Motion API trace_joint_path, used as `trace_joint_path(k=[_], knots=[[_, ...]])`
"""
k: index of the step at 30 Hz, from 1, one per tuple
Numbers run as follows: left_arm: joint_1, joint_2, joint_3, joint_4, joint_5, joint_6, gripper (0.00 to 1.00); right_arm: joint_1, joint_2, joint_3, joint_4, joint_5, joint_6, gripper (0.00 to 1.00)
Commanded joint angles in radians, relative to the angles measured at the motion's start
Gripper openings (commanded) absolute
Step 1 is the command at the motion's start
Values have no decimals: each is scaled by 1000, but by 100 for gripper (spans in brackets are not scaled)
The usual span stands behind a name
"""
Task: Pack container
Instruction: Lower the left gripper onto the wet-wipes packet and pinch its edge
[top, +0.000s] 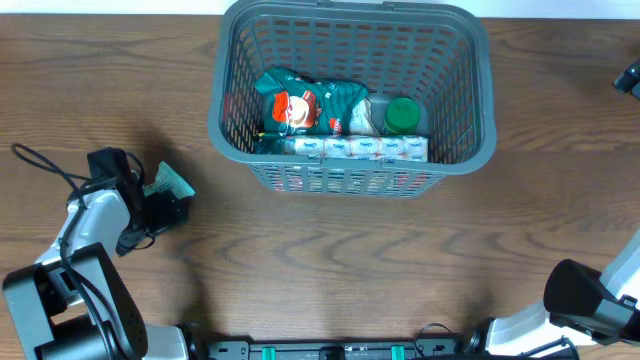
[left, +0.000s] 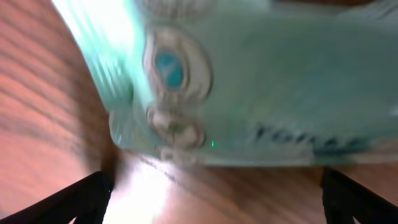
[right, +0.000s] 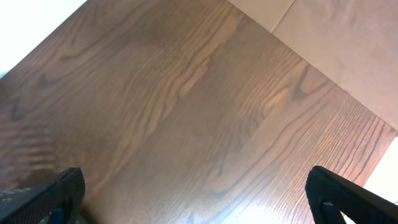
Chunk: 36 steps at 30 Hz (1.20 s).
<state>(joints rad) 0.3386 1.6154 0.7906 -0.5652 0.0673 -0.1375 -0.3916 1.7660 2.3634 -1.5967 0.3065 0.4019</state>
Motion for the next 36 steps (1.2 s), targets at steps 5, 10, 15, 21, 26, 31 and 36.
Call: trace_joint_path(k=[5,10,15,21,26,31,36], knots=[[4,16,-31,-80,-49,55,94,-9,-3,5,0,7,9,99],[4,-59,-2,-108,-49,121,94,-9,-3,5,0,7,9,99],[5,-160,11,-100,-86,190,99,-9,-3,5,0,7,9,99],[5,-261,12,-70,-188,190,99,-9,-3,5,0,7,9,99],[5,-280,12,-91,-211,190,99,-9,-3,5,0,7,9,99],[5,-280,12,-55,-218,190,99,-9,-3,5,0,7,9,99],[4,-280,12,-48,-269,264,99,-9,-3,5,0,7,9,99]])
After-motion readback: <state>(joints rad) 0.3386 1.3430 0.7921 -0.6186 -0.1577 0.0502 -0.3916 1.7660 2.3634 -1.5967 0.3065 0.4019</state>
